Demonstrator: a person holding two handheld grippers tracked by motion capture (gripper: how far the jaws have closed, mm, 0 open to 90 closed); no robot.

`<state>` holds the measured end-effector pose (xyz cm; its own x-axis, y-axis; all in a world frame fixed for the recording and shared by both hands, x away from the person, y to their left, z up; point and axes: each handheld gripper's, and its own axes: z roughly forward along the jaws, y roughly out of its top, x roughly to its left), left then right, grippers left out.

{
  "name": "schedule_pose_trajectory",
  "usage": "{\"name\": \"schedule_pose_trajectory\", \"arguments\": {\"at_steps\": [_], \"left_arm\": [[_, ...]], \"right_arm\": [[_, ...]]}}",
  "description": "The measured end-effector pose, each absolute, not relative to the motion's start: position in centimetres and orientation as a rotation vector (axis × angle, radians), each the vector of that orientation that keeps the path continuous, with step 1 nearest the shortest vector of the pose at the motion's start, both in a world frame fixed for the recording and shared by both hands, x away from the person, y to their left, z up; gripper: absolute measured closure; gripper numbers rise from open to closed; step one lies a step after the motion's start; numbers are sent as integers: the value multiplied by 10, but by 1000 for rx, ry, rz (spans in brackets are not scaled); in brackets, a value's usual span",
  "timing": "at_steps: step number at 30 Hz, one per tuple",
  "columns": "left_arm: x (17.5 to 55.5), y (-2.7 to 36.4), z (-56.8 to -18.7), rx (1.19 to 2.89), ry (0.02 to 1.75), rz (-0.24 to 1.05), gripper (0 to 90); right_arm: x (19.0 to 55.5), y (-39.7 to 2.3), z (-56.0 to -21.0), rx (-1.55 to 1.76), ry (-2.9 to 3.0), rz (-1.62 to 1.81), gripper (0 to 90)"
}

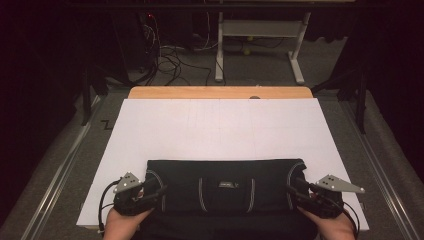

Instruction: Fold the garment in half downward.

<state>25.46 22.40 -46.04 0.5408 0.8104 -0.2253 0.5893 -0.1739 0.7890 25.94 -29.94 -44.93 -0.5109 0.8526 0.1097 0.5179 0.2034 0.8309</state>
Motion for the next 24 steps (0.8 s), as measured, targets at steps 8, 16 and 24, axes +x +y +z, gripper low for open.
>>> {"name": "schedule_pose_trajectory", "arguments": {"at_steps": [8,16,24], "left_arm": [[283,238,-466,1874,1260,380,312],[301,238,-469,1677,1257,328,121],[311,230,-475,1854,1384,368,73]], "right_arm": [[293,-314,-450,1364,2009,1179,427],[307,-313,-455,1385,1992,1140,374],[316,-311,-460,1422,1988,1059,217]]}}
